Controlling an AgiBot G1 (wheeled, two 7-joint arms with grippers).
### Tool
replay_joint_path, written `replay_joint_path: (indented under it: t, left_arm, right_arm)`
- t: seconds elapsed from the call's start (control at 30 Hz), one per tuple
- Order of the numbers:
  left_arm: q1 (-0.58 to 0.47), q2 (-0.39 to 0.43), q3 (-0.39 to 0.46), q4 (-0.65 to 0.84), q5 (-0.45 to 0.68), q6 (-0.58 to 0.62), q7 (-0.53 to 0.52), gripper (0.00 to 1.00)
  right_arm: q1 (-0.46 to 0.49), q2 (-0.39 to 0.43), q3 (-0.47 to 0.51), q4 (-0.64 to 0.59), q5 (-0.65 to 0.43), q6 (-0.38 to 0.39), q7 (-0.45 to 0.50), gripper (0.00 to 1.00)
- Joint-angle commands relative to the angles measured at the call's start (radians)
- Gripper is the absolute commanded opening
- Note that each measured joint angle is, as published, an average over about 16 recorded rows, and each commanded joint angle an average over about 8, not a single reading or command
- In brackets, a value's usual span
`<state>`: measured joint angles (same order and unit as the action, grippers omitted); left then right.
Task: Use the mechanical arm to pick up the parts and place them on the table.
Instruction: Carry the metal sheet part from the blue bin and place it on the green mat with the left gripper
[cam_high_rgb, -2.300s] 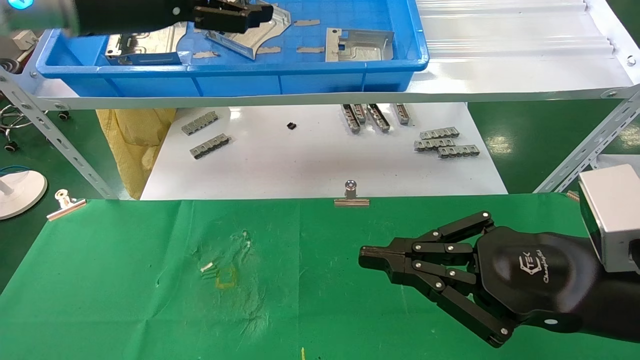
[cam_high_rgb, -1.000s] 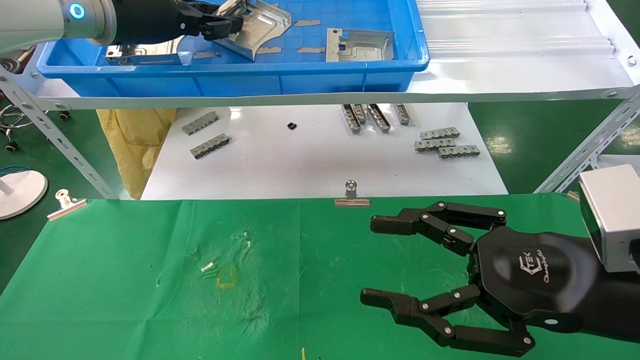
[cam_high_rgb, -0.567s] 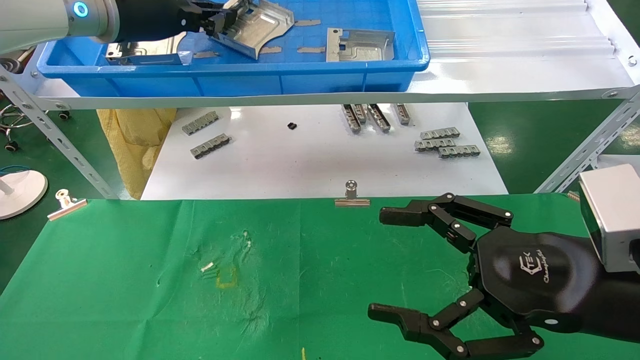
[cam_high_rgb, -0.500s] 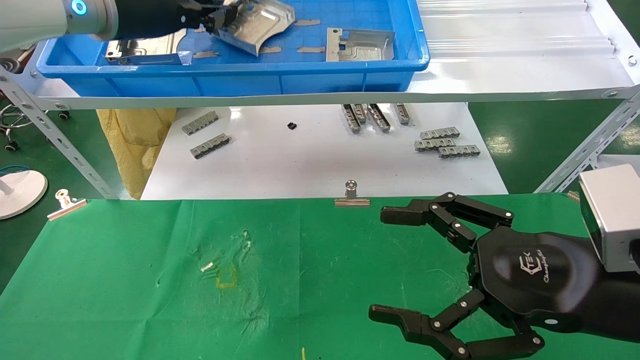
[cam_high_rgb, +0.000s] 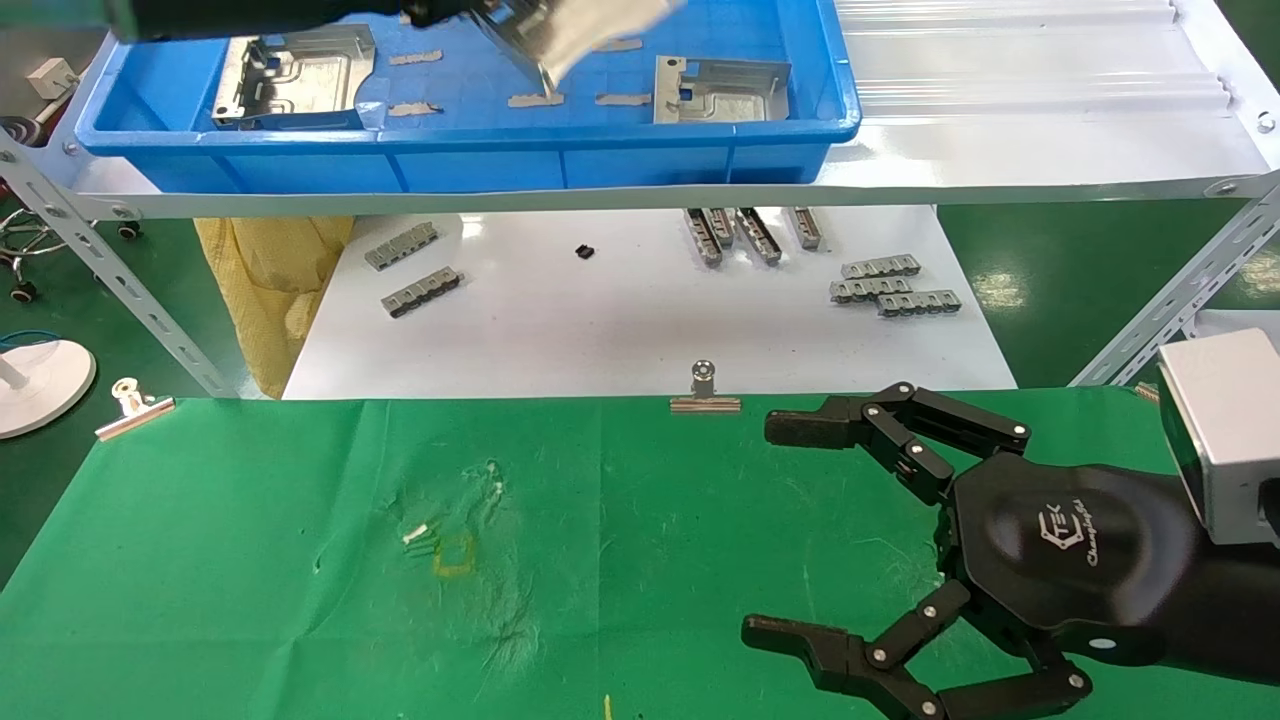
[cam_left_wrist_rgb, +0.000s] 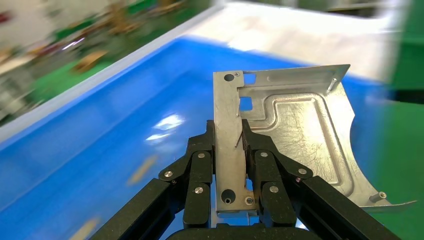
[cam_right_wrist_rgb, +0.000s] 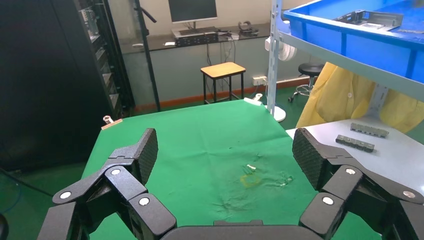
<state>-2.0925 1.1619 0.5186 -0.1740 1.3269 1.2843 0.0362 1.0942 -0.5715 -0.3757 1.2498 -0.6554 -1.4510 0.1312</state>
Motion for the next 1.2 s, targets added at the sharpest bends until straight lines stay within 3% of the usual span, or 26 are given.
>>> replay_joint_path:
  t: [0.03, 0.27, 0.57, 0.83, 1.1, 1.13, 1.2]
  left_arm:
    - [0.004, -0.025, -0.008, -0.025, -0.018, 0.101, 0.035, 0.0]
    - [0.067, -0.092, -0.001, -0.139, -0.078, 0.302, 0.168, 0.0]
    - [0.206, -0.215, 0.151, -0.354, -0.153, 0.309, 0.248, 0.0]
    - [0.265, -0.211, 0.274, -0.262, -0.067, 0.292, 0.393, 0.0]
    - [0.285, -0.175, 0.336, -0.131, 0.005, 0.259, 0.506, 0.0]
    - [0.286, -0.17, 0.34, -0.114, 0.011, 0.254, 0.516, 0.06]
    - [0.29, -0.16, 0.345, -0.082, 0.019, 0.238, 0.538, 0.31]
  right_arm:
    - [0.0, 0.0, 0.0, 0.0, 0.0, 0.0, 0.0, 1.0]
    - [0.0, 0.0, 0.0, 0.0, 0.0, 0.0, 0.0, 1.0]
    - [0.0, 0.0, 0.0, 0.0, 0.0, 0.0, 0.0, 1.0]
    - [0.0, 0.0, 0.0, 0.0, 0.0, 0.0, 0.0, 1.0]
    - [0.0, 0.0, 0.0, 0.0, 0.0, 0.0, 0.0, 1.0]
    - [0.0, 0.0, 0.0, 0.0, 0.0, 0.0, 0.0, 1.0]
    - [0.0, 0.0, 0.0, 0.0, 0.0, 0.0, 0.0, 1.0]
